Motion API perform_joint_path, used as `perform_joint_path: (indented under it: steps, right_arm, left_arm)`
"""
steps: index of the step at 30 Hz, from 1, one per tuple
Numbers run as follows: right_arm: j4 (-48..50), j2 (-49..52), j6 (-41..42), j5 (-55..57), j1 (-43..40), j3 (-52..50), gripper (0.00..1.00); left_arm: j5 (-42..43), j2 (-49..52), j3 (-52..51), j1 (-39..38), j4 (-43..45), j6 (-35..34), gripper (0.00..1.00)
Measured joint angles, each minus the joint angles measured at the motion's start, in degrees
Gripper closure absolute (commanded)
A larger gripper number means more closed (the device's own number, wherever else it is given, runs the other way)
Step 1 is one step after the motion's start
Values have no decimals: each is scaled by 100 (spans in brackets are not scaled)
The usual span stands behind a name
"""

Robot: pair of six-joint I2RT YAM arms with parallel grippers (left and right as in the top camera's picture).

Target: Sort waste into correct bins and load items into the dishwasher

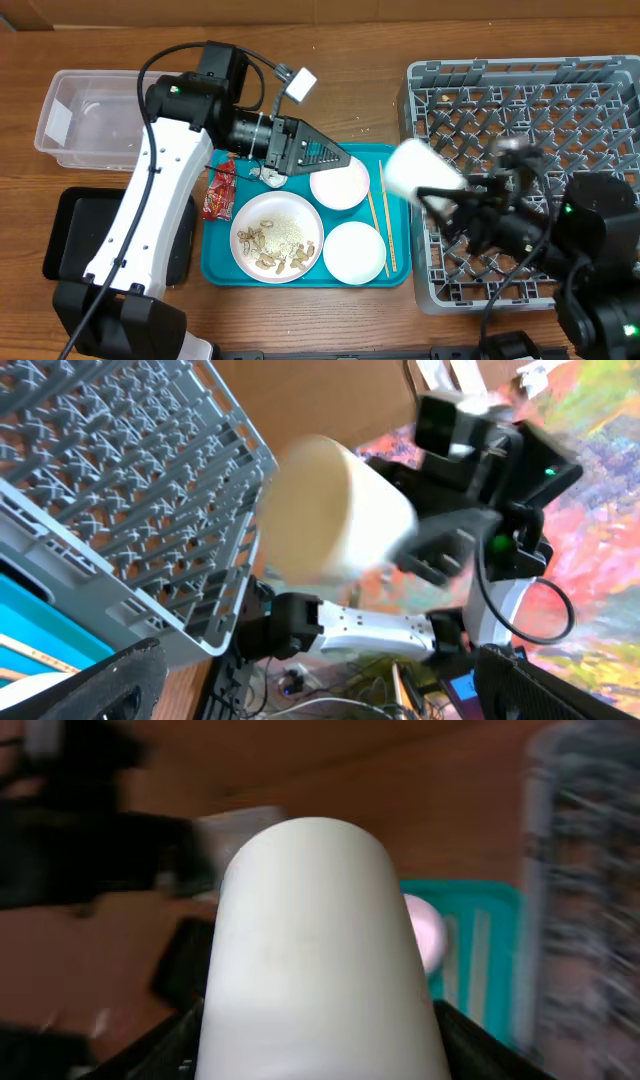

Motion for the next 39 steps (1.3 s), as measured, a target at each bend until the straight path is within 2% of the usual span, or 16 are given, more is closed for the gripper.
perform_joint_path:
  steps: [2,6,10,14,25,27,28,31,32,39]
  right_arm:
    - [-625,2,227,1001,-306,37,42]
    - [-1172,59,542,2280,-811,39,42]
    - [-1517,208,754,3204,-1405,46,42]
    - [-2000,570,977,3674,-1945,52,42]
    - [-2546,2457,848,3418,-2229,57,41]
    - [-2573,2697,807,3377,-2229,59,31]
    - [-2566,2835,785,3364,-2229,59,23]
    - [-2575,3001,719,3314,-2229,59,16]
    - [-2573,3021,702,3292,-2229,59,11]
    - [-2575,2684,393,2887,-2229,264,9]
  left_arm:
    - [-35,0,2,35,-2,0,0]
    - [-181,0,2,31,0,-2,0]
    - [-245,0,2,31,2,-2,0]
    - [-278,0,0,31,0,-2,0]
    - [-509,0,2,31,-7,0,0]
    - [-535,0,2,31,-17,-2,0]
    - [-551,0,2,31,-26,-2,0]
    - [-579,0,0,31,-35,-2,0]
    - [-579,0,2,31,-44,-2,0]
    - [-581,0,0,31,-28,-2,0]
